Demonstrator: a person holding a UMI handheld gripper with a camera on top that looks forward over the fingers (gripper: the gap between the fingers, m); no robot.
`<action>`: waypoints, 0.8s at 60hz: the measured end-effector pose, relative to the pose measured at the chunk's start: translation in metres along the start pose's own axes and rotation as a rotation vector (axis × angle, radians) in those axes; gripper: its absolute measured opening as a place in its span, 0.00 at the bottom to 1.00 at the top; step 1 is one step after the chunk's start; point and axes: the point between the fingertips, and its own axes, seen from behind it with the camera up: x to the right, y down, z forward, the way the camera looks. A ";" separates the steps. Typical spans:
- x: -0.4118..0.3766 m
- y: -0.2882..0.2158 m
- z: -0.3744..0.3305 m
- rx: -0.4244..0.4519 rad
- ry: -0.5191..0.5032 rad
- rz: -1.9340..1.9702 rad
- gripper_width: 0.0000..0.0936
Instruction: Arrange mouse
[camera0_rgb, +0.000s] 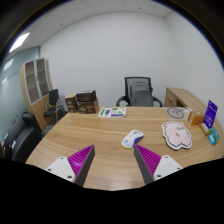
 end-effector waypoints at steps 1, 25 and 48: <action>0.002 0.001 0.009 0.000 0.002 -0.001 0.88; 0.066 0.041 0.167 -0.114 0.008 0.023 0.88; 0.081 0.022 0.231 -0.129 0.035 0.036 0.88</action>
